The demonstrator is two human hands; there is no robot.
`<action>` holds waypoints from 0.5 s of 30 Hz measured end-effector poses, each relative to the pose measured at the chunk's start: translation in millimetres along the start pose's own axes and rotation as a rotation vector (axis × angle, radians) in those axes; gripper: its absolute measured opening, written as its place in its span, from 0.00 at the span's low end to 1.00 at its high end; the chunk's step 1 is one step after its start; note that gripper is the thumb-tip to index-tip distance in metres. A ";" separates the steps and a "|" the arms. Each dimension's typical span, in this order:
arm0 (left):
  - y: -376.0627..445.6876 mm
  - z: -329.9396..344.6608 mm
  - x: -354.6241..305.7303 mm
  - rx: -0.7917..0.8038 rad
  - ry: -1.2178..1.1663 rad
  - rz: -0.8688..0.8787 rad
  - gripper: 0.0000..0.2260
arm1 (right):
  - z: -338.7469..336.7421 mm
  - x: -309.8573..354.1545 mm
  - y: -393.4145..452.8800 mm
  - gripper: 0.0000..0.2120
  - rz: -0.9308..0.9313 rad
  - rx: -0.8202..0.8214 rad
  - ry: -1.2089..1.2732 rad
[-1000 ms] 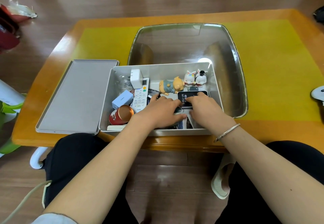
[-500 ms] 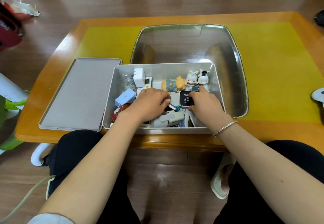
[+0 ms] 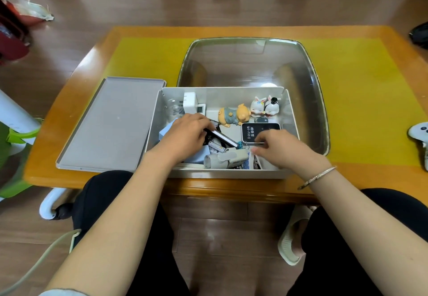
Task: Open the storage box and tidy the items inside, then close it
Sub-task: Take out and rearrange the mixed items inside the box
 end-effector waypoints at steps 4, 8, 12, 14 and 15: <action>-9.1 -7.7 9.6 -0.100 0.067 -0.066 0.12 | 27.8 2.5 -3.9 0.35 0.056 0.267 0.066; -20.4 -27.6 31.9 -0.254 0.117 -0.184 0.16 | 37.9 14.9 2.4 0.37 0.042 0.312 0.135; -30.4 -44.1 56.4 -0.349 0.032 -0.312 0.21 | 38.2 16.8 8.9 0.24 0.059 0.194 0.172; -33.8 -42.8 71.1 -0.323 -0.032 -0.416 0.22 | 36.2 16.4 8.5 0.20 0.054 0.144 0.221; -35.2 -38.9 79.0 -0.287 -0.070 -0.479 0.23 | 33.4 16.3 7.9 0.18 0.053 0.106 0.266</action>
Point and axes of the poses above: each hand's wrist, its own y-axis towards the middle knuckle, its own z-axis out of the palm, x = y × z, the point moved 9 cm from there along y, towards the middle knuckle, and after that the axes turned 9 degrees about -z, right-handed, at the moved point
